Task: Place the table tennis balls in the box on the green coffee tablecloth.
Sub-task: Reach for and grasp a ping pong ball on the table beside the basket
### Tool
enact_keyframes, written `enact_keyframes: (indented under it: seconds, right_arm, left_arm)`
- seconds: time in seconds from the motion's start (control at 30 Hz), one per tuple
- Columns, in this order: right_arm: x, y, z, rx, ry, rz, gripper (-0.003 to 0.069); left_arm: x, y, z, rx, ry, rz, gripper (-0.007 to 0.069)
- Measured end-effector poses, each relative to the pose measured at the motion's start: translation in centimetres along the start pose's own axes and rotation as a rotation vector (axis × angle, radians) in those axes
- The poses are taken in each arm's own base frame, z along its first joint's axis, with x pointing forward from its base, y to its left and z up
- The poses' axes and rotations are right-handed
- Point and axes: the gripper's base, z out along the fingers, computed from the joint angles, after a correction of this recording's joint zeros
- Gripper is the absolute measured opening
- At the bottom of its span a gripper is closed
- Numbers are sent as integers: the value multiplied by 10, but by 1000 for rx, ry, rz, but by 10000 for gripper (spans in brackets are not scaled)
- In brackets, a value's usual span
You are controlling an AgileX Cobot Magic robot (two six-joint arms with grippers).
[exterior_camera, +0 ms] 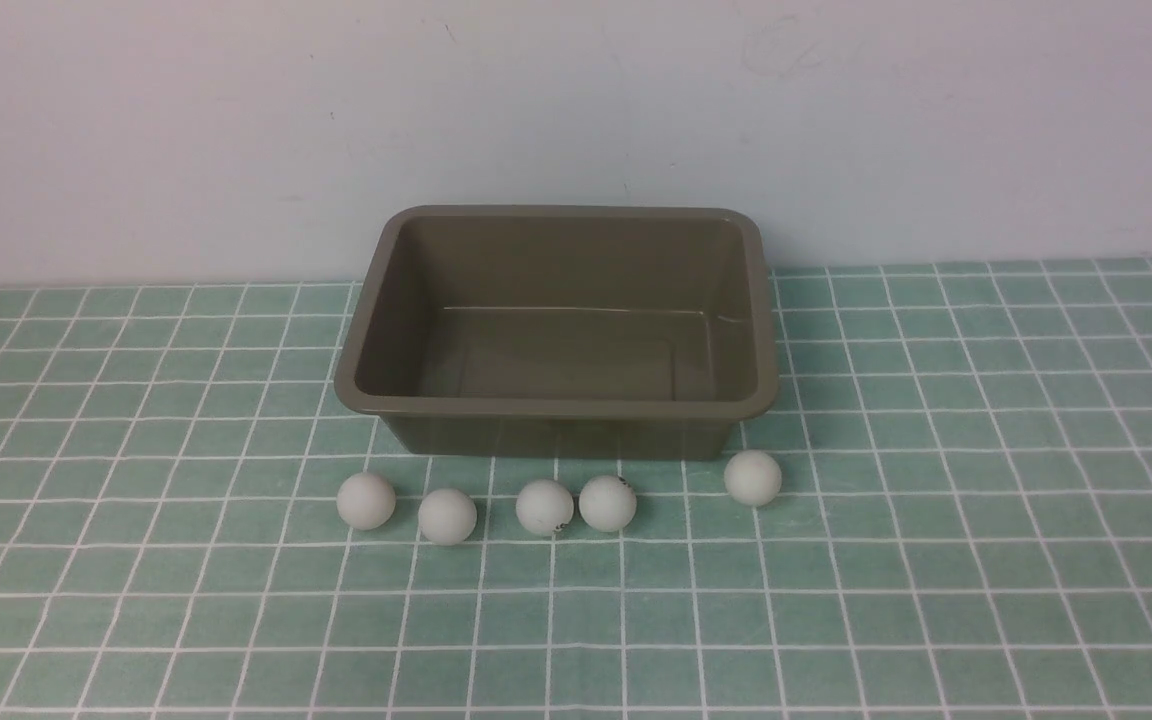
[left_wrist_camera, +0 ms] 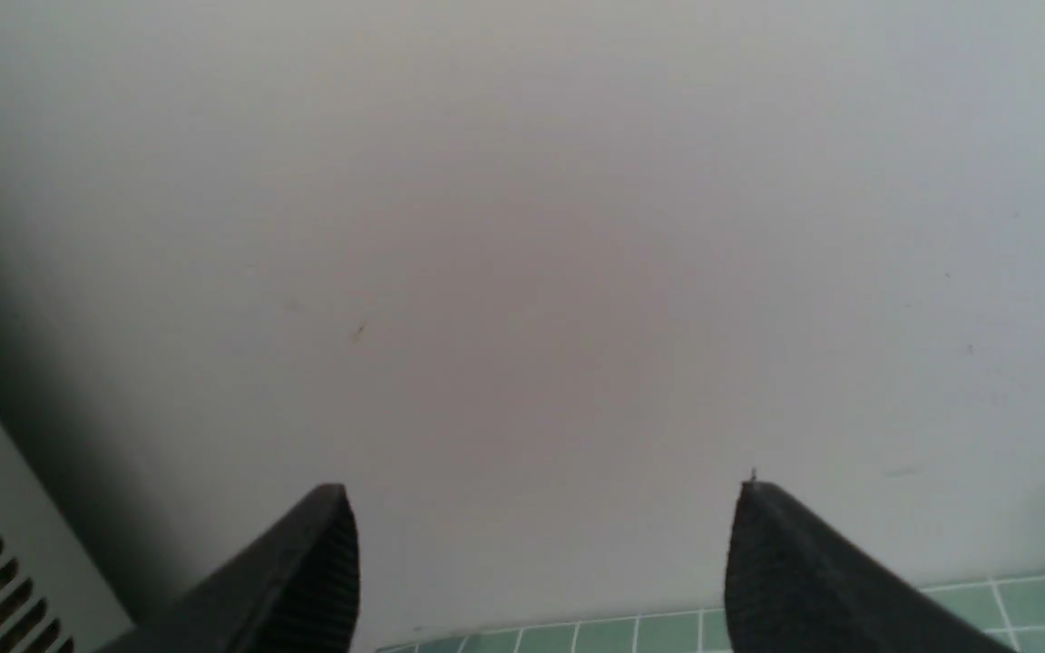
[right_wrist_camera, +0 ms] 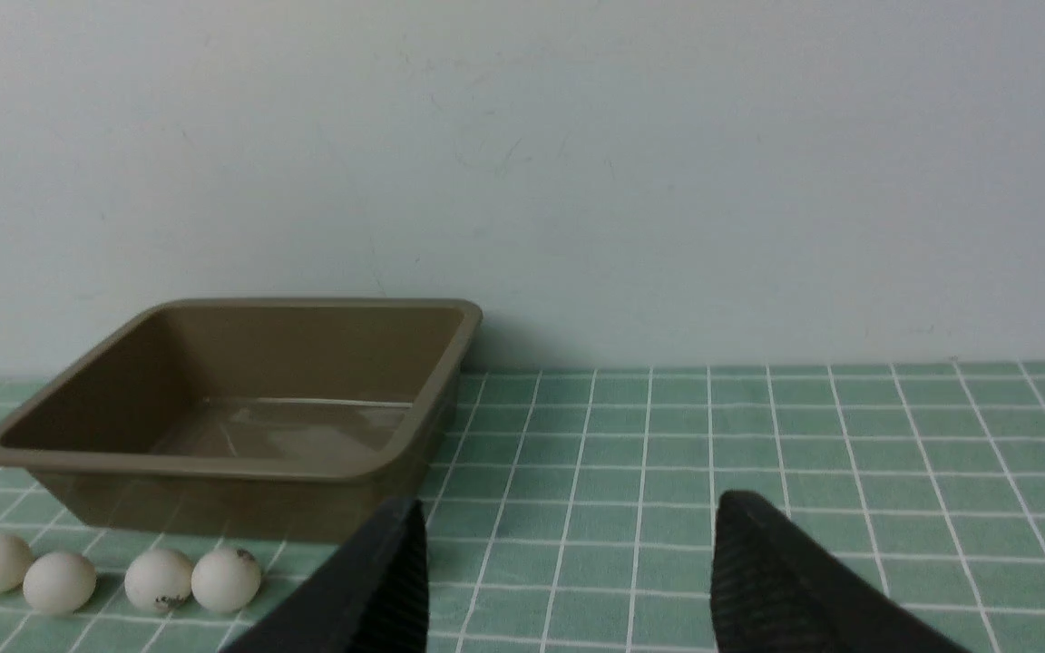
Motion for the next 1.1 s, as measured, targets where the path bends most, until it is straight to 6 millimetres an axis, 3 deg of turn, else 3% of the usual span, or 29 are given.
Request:
enact_keyframes:
  seconds: [0.17,0.3,0.37,0.53,0.63,0.73,1.1]
  right_arm:
    - [0,-1,0,15,2,-52,388]
    - [0,-3,0,32,4,-81,388]
    - [0,-3,0,34,4,-82,388]
    - [0,-3,0,36,5,-84,388]
    - [0,-3,0,37,5,-85,388]
    - [0,-3,0,37,5,-85,388]
    - [0,-3,0,37,3,-85,388]
  left_arm:
    - [3,10,-1,-106,30,-24,489]
    - [8,26,-4,-281,116,200,489]
    - [12,33,-7,-358,181,230,489]
    - [35,40,-17,-465,414,31,489]
    - [45,35,-20,-436,512,-84,479]
    - [54,18,-19,-286,614,-217,454]
    - [56,-25,3,153,646,-283,368]
